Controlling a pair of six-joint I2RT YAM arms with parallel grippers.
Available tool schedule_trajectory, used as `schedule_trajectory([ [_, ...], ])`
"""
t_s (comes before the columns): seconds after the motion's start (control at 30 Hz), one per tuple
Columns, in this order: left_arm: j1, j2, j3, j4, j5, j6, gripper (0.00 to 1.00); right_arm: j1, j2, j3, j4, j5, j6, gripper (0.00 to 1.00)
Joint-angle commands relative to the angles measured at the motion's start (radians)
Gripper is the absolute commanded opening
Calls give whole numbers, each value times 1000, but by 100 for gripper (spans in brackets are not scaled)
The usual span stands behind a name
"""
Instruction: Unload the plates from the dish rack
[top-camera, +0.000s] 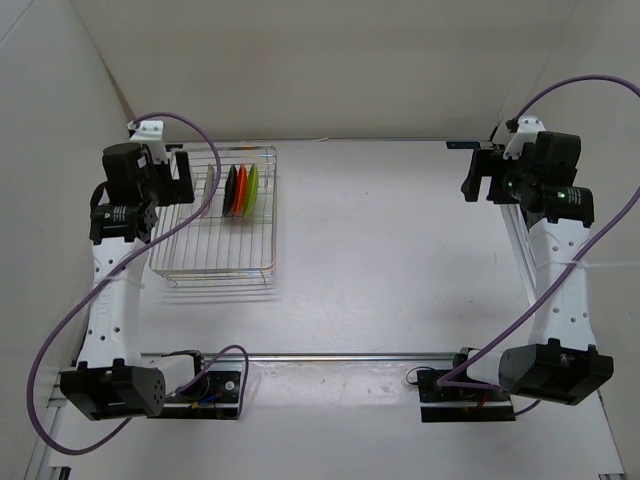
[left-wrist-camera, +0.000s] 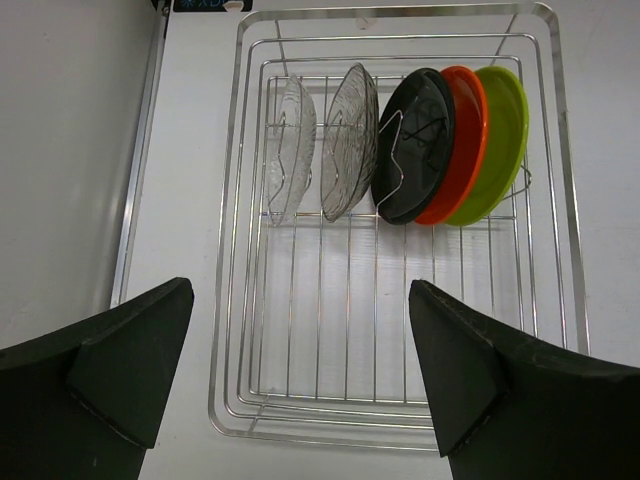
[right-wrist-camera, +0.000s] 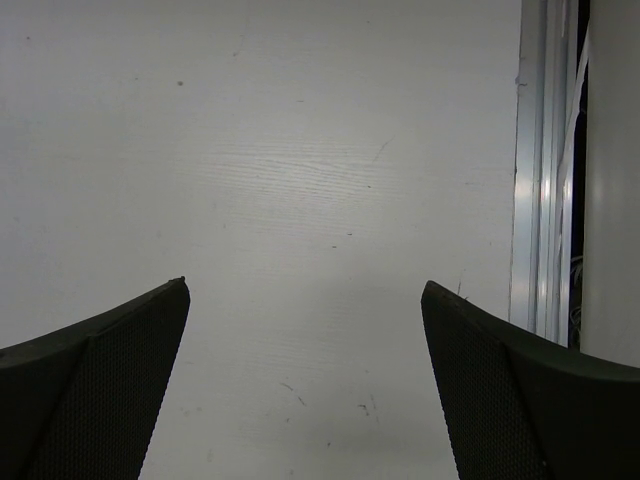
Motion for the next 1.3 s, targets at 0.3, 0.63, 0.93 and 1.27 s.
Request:
schedule_trajectory([
  [0.3,32,245,106,135,19,84,100,3,-40,-39,60,-70,-21,100],
  [0.63,108,543,384,50,191,66,100,3,-59,-59,62,-81,-30,100],
  [0.93,118,709,486,-54,204,47,95,3,-69,-98,71,-81,-48,100],
  [1.27,118,738,432,-83,224,58,85,3,-69,-98,71,-91,-48,100],
])
